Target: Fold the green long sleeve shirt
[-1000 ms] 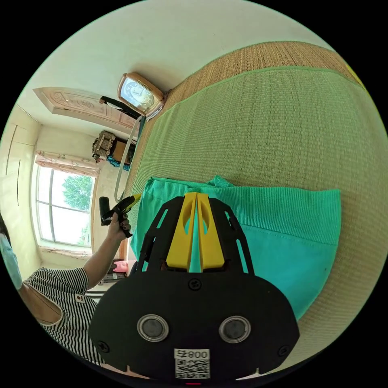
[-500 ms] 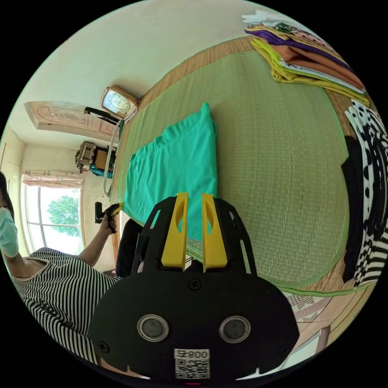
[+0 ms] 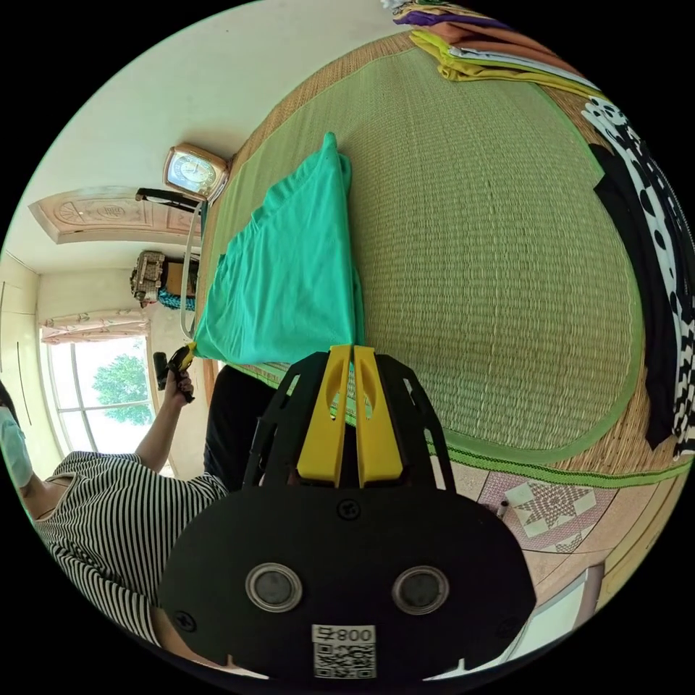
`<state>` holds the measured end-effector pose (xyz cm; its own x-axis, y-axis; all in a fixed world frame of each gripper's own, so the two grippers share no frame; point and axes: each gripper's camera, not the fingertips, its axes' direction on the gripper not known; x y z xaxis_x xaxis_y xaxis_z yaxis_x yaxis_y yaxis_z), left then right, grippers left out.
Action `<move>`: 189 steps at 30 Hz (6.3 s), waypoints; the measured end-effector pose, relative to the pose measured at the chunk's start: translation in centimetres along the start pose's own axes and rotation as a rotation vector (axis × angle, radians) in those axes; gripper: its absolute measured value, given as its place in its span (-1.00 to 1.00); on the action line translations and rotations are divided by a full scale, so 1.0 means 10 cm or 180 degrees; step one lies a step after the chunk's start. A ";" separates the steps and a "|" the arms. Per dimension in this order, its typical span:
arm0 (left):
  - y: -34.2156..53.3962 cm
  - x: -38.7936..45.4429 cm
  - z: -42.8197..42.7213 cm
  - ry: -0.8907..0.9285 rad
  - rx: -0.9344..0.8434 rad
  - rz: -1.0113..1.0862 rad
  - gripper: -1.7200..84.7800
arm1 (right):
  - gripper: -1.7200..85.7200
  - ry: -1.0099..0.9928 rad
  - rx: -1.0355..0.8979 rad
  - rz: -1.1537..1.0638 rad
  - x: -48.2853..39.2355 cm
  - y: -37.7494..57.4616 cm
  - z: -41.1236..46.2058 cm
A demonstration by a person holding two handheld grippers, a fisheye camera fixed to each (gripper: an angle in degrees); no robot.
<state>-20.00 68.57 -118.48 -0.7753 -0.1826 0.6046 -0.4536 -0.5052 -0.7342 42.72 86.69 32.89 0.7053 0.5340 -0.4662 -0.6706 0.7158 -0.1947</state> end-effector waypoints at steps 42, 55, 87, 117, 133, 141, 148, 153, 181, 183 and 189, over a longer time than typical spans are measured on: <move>1.30 5.61 3.52 -0.0964 -0.1457 0.3425 -0.77 | -0.95 -0.0963 0.0167 -0.0544 0.35 0.30 -0.47; 1.06 5.79 3.37 -0.0661 -0.1041 0.2516 -0.92 | -0.87 -0.1337 0.0599 -0.0163 1.04 -0.10 -0.42; 1.02 5.56 3.60 -0.0086 -0.1549 0.2647 -0.93 | -0.91 -0.1236 0.0340 0.0347 0.85 -1.64 0.07; 0.75 2.03 0.32 0.0349 0.0309 0.1088 -0.93 | -0.91 -0.1075 0.0231 -0.0879 -3.40 -2.21 0.82; 0.79 -0.34 0.00 0.0859 0.0394 -0.0353 -0.93 | -0.90 -0.0268 -0.0540 -0.0553 -4.68 -2.87 2.48; 0.87 -0.90 -0.09 0.1060 0.0451 -0.0575 -0.93 | -0.90 -0.0235 -0.0558 -0.0482 -5.06 -2.94 2.73; 1.02 -0.92 -0.34 0.0637 0.0613 -0.0297 -0.95 | -0.90 -0.0453 -0.0208 -0.0901 -5.48 -2.75 2.36; 1.05 -0.77 -0.40 0.0516 0.0740 0.0071 -0.95 | -0.93 0.0000 -0.0278 -0.1298 -5.82 -2.47 2.39; 1.07 -0.35 0.34 -0.0711 0.0062 0.0479 -0.96 | -0.96 0.0965 -0.0329 -0.1550 -6.53 -2.37 2.69; 1.09 -0.34 0.38 -0.0694 0.0082 0.0451 -0.96 | -0.96 0.1093 -0.0482 -0.1519 -6.53 -2.49 2.85; 1.17 -0.13 0.35 -0.0593 0.0265 0.0570 -0.96 | -0.96 0.1019 -0.0441 -0.1620 -6.51 -2.40 2.76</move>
<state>-22.78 60.00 -126.75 -0.7421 -0.4235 0.5195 -0.2729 -0.5170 -0.8113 19.20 47.16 91.72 0.8551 -0.0362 -0.5171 -0.3068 0.7688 -0.5611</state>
